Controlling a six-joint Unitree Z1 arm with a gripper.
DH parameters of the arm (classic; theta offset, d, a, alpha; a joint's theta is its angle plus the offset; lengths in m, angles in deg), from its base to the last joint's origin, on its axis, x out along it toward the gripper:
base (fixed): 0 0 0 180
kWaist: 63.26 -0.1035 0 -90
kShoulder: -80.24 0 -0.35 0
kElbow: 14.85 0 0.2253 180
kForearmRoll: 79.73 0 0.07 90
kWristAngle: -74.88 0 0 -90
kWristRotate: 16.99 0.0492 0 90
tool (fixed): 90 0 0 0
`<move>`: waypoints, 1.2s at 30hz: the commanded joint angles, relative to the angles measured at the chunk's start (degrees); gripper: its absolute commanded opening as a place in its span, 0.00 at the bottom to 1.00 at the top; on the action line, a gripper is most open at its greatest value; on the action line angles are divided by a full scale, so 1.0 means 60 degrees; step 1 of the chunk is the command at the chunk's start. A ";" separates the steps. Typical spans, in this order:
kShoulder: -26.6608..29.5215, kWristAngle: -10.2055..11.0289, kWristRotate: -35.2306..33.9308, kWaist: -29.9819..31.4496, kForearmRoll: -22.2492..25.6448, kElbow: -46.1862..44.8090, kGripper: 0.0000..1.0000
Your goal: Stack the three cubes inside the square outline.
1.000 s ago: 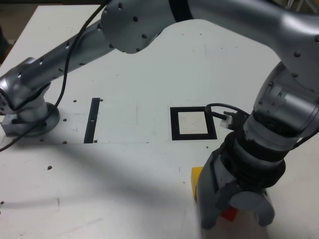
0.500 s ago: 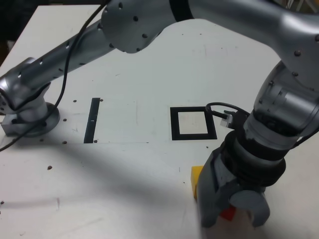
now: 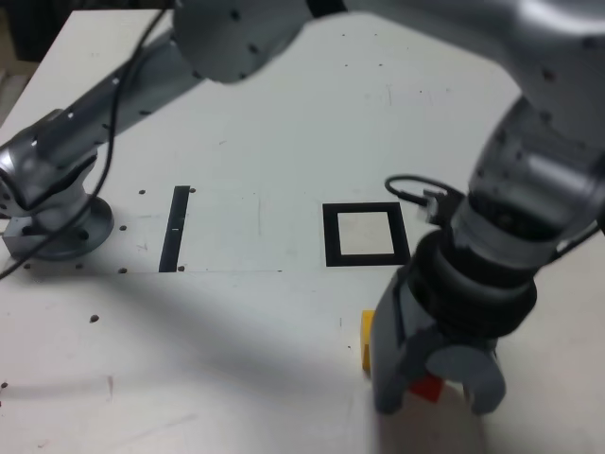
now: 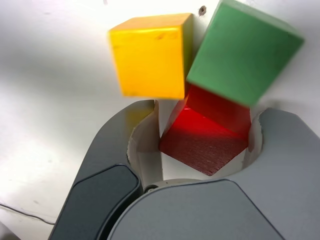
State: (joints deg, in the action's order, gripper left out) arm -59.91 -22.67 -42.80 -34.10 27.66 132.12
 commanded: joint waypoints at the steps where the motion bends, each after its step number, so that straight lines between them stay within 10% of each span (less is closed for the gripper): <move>1: 0.0298 0.0080 -0.0038 0.0024 0.0160 -0.0179 0.49; 36: 0.2845 0.0889 0.1325 -0.1388 0.0116 -0.3535 0.49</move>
State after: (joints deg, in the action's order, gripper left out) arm -43.56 -17.47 -35.13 -42.21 27.77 111.16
